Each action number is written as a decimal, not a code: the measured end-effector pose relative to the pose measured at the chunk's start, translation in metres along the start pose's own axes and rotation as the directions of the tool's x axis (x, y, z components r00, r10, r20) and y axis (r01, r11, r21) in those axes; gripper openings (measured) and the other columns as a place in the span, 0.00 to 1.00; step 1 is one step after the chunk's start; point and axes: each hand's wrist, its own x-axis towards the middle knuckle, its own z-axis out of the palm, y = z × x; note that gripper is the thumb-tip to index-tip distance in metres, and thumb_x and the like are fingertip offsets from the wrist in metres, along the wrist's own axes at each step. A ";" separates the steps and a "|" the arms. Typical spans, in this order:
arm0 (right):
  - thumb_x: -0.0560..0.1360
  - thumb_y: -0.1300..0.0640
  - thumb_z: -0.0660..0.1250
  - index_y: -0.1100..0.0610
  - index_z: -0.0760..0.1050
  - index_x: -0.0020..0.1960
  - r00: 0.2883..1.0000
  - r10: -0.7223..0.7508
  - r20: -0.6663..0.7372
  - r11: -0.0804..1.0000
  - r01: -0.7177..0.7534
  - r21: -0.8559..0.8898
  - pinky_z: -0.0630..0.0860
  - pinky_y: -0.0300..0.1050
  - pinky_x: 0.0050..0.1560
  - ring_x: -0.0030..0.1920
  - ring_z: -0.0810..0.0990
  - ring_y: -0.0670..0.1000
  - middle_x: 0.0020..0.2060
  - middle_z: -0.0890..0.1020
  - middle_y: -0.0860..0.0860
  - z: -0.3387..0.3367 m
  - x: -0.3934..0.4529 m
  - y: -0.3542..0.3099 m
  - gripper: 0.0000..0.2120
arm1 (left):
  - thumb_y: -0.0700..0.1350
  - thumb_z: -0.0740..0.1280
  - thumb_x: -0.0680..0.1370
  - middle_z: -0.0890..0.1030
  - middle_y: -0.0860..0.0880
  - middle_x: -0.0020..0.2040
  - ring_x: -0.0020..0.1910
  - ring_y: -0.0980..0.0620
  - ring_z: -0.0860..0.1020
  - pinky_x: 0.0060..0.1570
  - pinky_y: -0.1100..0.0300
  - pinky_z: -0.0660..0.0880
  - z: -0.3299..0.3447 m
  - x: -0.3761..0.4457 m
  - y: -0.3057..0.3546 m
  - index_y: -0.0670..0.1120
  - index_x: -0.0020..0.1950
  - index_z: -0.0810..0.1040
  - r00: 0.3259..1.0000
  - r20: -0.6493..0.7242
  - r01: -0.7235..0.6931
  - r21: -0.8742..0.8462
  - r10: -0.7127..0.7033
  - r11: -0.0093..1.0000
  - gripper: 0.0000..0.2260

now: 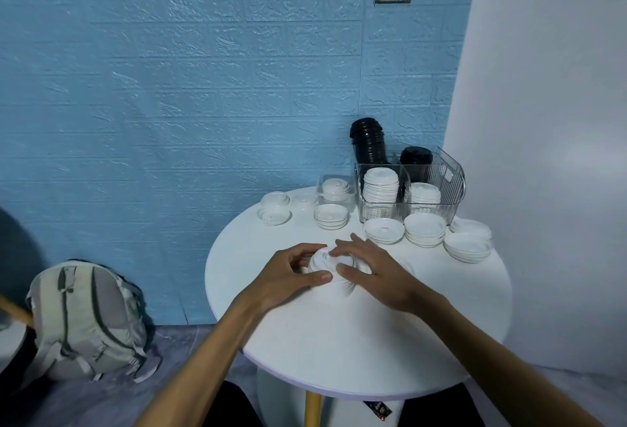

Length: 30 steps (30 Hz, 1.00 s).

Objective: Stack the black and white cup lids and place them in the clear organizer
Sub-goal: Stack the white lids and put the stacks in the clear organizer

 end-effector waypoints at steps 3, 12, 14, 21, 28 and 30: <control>0.72 0.32 0.69 0.42 0.75 0.63 0.977 -0.012 -0.215 0.994 -0.013 -0.112 0.63 0.48 0.72 0.68 0.71 0.41 0.64 0.76 0.36 -0.018 -0.008 0.004 0.24 | 0.39 0.80 0.72 0.86 0.52 0.58 0.60 0.53 0.82 0.59 0.63 0.77 0.000 0.001 -0.001 0.49 0.64 0.81 1.000 -0.009 0.009 -0.006 -0.009 1.000 0.22; 0.61 0.27 0.75 0.40 0.75 0.67 0.965 0.257 -0.059 0.917 -0.262 -0.300 0.65 0.41 0.66 0.68 0.73 0.45 0.66 0.77 0.41 -0.044 -0.021 0.037 0.38 | 0.38 0.80 0.71 0.86 0.52 0.58 0.56 0.58 0.82 0.55 0.67 0.76 0.000 0.001 -0.001 0.48 0.65 0.81 0.999 -0.008 0.033 -0.029 -0.033 0.999 0.23; 0.60 0.32 0.79 0.41 0.77 0.64 0.966 0.248 -0.076 0.941 -0.259 -0.218 0.70 0.39 0.61 0.59 0.77 0.42 0.61 0.80 0.39 -0.048 -0.019 0.030 0.35 | 0.38 0.80 0.71 0.86 0.51 0.58 0.56 0.58 0.82 0.56 0.66 0.76 0.001 0.000 0.000 0.47 0.65 0.81 0.999 -0.012 0.035 -0.033 -0.035 0.999 0.23; 0.66 0.46 0.78 0.41 0.79 0.56 0.929 0.248 -0.276 0.910 -0.126 0.395 0.80 0.54 0.59 0.52 0.83 0.55 0.51 0.81 0.46 -0.038 0.009 -0.011 0.19 | 0.38 0.80 0.71 0.86 0.53 0.58 0.59 0.56 0.82 0.57 0.66 0.76 0.001 0.000 0.001 0.48 0.65 0.81 0.999 -0.013 0.035 -0.043 -0.036 0.998 0.23; 0.61 0.51 0.78 0.56 0.71 0.51 0.934 0.249 -0.258 0.767 -0.027 0.641 0.78 0.45 0.56 0.49 0.80 0.45 0.52 0.80 0.52 0.003 0.024 -0.035 0.24 | 0.38 0.79 0.72 0.86 0.52 0.57 0.58 0.56 0.83 0.55 0.66 0.76 0.001 -0.001 0.003 0.47 0.65 0.81 1.000 -0.007 0.023 -0.040 -0.024 0.999 0.22; 0.59 0.48 0.79 0.57 0.70 0.51 0.955 0.209 -0.209 0.829 -0.060 0.557 0.77 0.43 0.53 0.48 0.80 0.45 0.50 0.81 0.51 0.009 0.024 -0.028 0.27 | 0.38 0.79 0.72 0.87 0.50 0.57 0.56 0.55 0.83 0.55 0.64 0.77 0.001 -0.001 0.003 0.46 0.64 0.82 1.000 -0.005 0.019 -0.044 -0.019 0.999 0.20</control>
